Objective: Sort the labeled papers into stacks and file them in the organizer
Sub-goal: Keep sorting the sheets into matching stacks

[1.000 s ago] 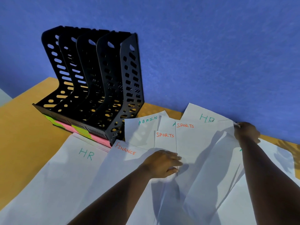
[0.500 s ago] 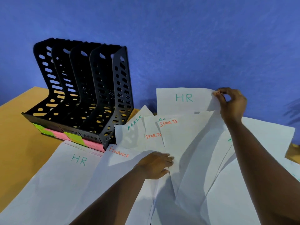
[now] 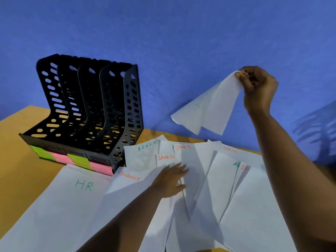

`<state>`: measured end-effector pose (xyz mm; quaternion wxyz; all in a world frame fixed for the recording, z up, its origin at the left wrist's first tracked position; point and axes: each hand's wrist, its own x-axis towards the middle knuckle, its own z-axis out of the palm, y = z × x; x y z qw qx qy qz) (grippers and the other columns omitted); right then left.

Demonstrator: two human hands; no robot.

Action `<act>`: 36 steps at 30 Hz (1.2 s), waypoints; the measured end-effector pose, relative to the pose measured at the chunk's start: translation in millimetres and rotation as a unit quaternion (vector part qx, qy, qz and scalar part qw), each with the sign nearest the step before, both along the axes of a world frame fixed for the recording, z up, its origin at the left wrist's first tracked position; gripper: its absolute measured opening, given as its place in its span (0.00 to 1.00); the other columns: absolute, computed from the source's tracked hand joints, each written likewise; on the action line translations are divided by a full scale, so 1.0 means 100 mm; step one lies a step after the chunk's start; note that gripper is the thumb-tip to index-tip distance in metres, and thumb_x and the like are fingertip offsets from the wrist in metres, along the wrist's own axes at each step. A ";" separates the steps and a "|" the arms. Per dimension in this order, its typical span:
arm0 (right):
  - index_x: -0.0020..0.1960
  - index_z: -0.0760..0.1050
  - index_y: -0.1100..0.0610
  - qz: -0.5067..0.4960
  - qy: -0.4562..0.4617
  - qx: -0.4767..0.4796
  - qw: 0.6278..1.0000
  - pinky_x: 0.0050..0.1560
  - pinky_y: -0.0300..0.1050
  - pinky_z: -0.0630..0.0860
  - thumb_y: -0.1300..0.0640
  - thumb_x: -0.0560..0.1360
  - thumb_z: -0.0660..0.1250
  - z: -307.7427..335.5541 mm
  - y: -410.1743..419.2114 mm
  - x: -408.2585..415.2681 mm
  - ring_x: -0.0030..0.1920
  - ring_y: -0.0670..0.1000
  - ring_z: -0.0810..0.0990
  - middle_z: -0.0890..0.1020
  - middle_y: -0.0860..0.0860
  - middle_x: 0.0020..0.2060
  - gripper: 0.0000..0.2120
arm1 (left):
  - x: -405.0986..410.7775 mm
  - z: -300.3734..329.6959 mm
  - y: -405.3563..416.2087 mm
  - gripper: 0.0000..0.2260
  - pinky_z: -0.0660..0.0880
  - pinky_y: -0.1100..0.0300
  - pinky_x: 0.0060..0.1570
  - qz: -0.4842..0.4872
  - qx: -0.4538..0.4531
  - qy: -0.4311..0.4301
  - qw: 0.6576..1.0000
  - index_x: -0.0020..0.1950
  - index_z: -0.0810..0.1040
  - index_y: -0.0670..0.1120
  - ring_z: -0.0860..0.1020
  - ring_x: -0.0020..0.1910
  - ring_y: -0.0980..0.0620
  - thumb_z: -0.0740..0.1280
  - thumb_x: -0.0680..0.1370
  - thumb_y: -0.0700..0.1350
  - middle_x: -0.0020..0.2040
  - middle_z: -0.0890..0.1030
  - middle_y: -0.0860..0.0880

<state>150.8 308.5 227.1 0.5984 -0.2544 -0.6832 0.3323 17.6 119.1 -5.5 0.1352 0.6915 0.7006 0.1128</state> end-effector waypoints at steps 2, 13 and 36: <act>0.35 0.75 0.46 0.001 0.005 0.000 1.000 0.37 0.31 0.72 0.62 0.70 0.68 0.14 -0.04 0.02 0.31 0.35 0.74 0.78 0.33 0.26 0.12 | 0.00 0.10 0.03 0.34 0.55 0.56 0.74 0.130 0.090 -0.133 0.978 0.76 0.49 0.49 0.52 0.77 0.52 0.63 0.77 0.53 0.78 0.52 0.51; 0.44 0.79 0.60 -0.003 -0.173 -0.204 0.964 0.30 0.33 0.79 0.63 0.73 0.69 -0.05 0.05 0.24 0.20 0.36 0.76 0.78 0.42 0.19 0.01 | -0.20 0.48 -0.10 0.33 0.59 0.53 0.72 0.376 0.164 -0.507 0.758 0.77 0.49 0.49 0.58 0.75 0.47 0.64 0.77 0.48 0.77 0.57 0.47; 0.56 0.74 0.75 0.171 -0.284 -0.522 0.786 0.45 0.49 0.82 0.71 0.69 0.70 -1.98 -2.19 -0.13 0.43 0.58 0.85 0.79 0.69 0.54 0.17 | -0.97 0.40 -1.79 0.09 0.71 0.61 0.36 0.415 0.041 -0.398 0.817 0.46 0.81 0.37 0.76 0.35 0.49 0.71 0.73 0.44 0.39 0.79 0.44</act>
